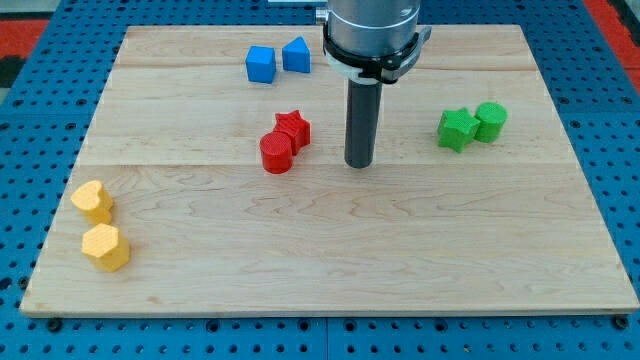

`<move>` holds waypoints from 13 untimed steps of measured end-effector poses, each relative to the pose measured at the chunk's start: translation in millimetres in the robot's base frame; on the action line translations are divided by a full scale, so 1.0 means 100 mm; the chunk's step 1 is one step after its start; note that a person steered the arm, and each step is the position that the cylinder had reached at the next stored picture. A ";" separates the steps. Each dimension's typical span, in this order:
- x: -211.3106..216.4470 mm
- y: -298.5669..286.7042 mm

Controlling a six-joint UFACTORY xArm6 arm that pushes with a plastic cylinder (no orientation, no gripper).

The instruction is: Separate the green circle from the green star

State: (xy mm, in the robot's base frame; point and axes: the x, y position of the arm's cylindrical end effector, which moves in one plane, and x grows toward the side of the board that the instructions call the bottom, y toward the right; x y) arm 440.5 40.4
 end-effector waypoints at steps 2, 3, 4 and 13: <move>0.00 0.18; 0.04 0.12; 0.10 0.12; -1.18 2.21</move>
State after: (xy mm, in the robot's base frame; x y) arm 322.6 261.5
